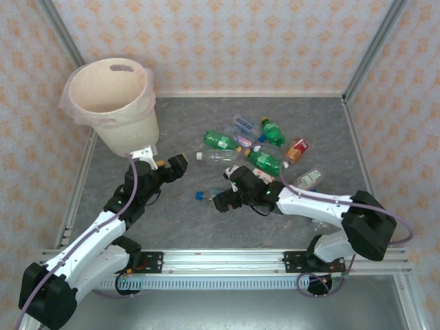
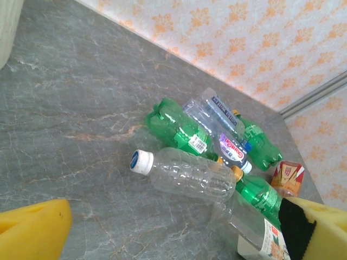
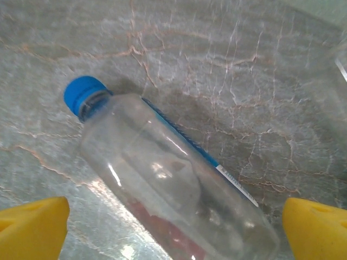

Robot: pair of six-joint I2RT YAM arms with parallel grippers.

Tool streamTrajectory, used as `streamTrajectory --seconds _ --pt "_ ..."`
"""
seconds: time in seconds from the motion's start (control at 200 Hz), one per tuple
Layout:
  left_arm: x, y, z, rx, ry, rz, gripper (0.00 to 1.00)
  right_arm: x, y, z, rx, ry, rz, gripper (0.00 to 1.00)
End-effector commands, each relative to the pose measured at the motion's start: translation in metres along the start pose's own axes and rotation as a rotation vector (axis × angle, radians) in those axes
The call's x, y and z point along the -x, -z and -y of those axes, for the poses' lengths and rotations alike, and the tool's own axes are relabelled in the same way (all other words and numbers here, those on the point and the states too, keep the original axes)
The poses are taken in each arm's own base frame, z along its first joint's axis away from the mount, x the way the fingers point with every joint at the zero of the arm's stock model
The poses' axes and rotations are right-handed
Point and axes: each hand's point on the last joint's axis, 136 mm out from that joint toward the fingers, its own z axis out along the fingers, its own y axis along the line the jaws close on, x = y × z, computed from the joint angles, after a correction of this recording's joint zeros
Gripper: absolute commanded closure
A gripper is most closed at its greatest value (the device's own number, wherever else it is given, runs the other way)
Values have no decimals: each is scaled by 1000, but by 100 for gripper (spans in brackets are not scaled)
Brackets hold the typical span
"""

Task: Put the plastic bottles in the bin

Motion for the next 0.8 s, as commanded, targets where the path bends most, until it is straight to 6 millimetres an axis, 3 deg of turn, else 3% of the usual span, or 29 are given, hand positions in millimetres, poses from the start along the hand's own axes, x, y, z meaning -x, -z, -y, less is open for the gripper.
streamTrajectory --seconds 0.0,0.235,0.531,0.611,0.791 --pt "0 6 -7 30 15 16 1 2 -12 -2 13 30 -11 1" --pt "0 8 -6 25 31 22 1 -18 -31 -6 41 51 -81 7" --pt "-5 6 -7 28 67 0 1 -28 -42 -6 20 96 -102 36" --pt "-6 5 -6 21 89 -12 1 -24 -40 -6 16 94 -86 43" --pt "-11 3 8 -54 168 -49 1 -3 -21 -9 26 87 31 45"
